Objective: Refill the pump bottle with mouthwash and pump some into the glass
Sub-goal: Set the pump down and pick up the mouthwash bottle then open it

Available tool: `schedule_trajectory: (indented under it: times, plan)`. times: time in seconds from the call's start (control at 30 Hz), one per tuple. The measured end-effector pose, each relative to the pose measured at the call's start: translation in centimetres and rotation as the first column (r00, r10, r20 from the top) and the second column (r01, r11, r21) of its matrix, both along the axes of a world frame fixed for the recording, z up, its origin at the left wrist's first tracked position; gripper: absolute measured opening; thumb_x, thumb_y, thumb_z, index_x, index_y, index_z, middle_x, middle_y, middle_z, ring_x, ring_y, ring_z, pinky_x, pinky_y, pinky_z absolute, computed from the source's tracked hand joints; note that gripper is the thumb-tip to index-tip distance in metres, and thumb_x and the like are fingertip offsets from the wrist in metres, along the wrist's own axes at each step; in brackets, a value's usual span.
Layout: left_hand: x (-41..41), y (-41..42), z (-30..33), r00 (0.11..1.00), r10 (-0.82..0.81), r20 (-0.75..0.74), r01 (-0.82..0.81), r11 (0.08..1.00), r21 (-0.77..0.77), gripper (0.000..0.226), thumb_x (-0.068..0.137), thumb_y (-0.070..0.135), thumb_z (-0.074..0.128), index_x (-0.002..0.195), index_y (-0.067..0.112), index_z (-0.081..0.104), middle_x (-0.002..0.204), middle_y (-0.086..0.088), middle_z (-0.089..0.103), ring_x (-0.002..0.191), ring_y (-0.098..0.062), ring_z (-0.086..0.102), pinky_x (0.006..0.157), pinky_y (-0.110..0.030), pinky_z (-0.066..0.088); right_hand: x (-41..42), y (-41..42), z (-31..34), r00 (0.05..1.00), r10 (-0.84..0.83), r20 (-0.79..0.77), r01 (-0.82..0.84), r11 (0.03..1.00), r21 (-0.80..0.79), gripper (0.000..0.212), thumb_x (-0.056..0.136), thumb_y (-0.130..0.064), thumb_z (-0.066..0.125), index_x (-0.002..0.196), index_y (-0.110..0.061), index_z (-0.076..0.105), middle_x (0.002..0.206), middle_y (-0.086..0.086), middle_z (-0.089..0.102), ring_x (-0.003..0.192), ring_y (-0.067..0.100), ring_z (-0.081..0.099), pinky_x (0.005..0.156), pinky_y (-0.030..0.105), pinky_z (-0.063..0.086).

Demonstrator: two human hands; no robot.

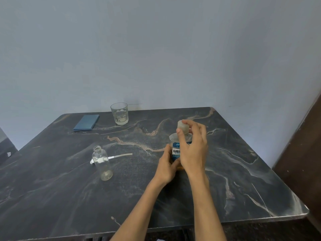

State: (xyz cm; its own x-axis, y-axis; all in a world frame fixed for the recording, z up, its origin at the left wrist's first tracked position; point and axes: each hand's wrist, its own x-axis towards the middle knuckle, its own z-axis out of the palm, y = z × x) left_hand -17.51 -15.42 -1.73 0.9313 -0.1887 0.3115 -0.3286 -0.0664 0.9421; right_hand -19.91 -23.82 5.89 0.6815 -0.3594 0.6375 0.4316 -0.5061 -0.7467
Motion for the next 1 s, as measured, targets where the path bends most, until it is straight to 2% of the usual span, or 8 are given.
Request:
schedule_trajectory:
  times: [0.17,0.3,0.4,0.5,0.6,0.73,0.9,1.0]
  plan:
    - [0.2,0.0,-0.2,1.0,-0.006,-0.015,0.005,1.0,-0.009,0.04,0.089,0.001,0.058,0.115,0.029,0.046,0.11,0.001,0.063,0.1,-0.007,0.063,0.085,-0.025,0.051,0.4,-0.7,0.7,1.0,-0.001,-0.009,0.0,0.995,-0.101,0.015,0.087,-0.038,0.058,0.099,-0.03,0.054,0.101,-0.011,0.043,0.081,-0.002,0.053,0.068,0.026,0.052]
    - [0.2,-0.1,-0.1,1.0,-0.004,-0.024,0.004,1.0,0.009,0.04,0.089,0.006,0.06,0.111,0.034,0.044,0.11,0.015,0.059,0.101,0.01,0.059,0.082,-0.007,0.045,1.4,-1.5,1.8,0.998,-0.008,-0.068,-0.005,0.983,-0.182,0.024,0.081,-0.046,0.063,0.089,-0.033,0.045,0.091,-0.013,0.046,0.075,0.001,0.053,0.066,0.029,0.052]
    - [0.4,0.0,-0.1,0.999,-0.005,-0.043,0.006,1.0,0.022,0.04,0.089,0.009,0.062,0.113,0.036,0.044,0.112,0.016,0.059,0.102,0.011,0.058,0.085,-0.007,0.044,1.6,-2.3,1.7,0.989,0.088,-0.116,-0.101,0.989,-0.111,0.026,0.081,-0.043,0.066,0.1,-0.042,0.048,0.091,-0.025,0.05,0.083,-0.007,0.056,0.069,0.023,0.054]
    - [0.7,0.1,-0.2,0.999,-0.014,-0.051,0.015,0.999,0.033,0.04,0.089,0.01,0.062,0.119,0.029,0.044,0.118,0.009,0.06,0.109,0.002,0.057,0.095,-0.017,0.045,1.4,-3.2,1.7,0.955,0.235,-0.18,-0.242,0.97,-0.017,0.043,0.084,-0.04,0.063,0.119,-0.051,0.041,0.095,-0.031,0.052,0.089,-0.013,0.054,0.073,0.017,0.05]
    - [0.5,0.1,-0.3,0.999,-0.014,-0.049,0.016,0.999,0.04,0.042,0.089,0.011,0.062,0.123,0.025,0.043,0.118,0.011,0.059,0.111,0.001,0.056,0.097,-0.018,0.044,1.4,-3.6,2.0,0.938,0.26,-0.23,-0.282,0.957,-0.068,0.049,0.084,-0.044,0.058,0.127,-0.048,0.034,0.105,-0.027,0.051,0.092,-0.008,0.054,0.078,0.025,0.05]
    - [0.6,0.1,-0.4,0.998,-0.012,-0.066,0.016,0.999,0.049,0.042,0.089,0.011,0.062,0.123,0.024,0.043,0.118,0.012,0.059,0.11,0.004,0.056,0.095,-0.013,0.044,1.5,-3.6,3.3,0.952,0.141,-0.272,-0.205,0.953,-0.224,0.065,0.07,-0.067,0.06,0.124,-0.042,0.032,0.109,-0.014,0.042,0.083,0.001,0.057,0.074,0.029,0.049]
    - [0.6,0.2,-0.3,0.998,-0.006,-0.067,0.012,0.996,0.086,0.045,0.089,0.013,0.062,0.123,0.03,0.04,0.117,0.02,0.055,0.107,0.016,0.052,0.089,-0.004,0.04,2.0,-4.3,4.7,0.916,0.187,-0.356,-0.302,0.905,-0.299,0.055,0.08,-0.039,0.063,0.126,-0.034,0.032,0.094,-0.02,0.048,0.085,0.005,0.057,0.079,0.034,0.053]
    - [0.6,0.2,-0.3,0.998,-0.005,-0.063,0.011,0.996,0.083,0.044,0.089,0.012,0.062,0.123,0.03,0.04,0.117,0.02,0.056,0.107,0.015,0.052,0.089,-0.004,0.041,1.9,-4.6,5.2,0.872,0.267,-0.409,-0.4,0.871,-0.284,0.06,0.081,-0.035,0.057,0.133,-0.037,0.027,0.117,-0.012,0.049,0.089,0.003,0.053,0.082,0.031,0.05]
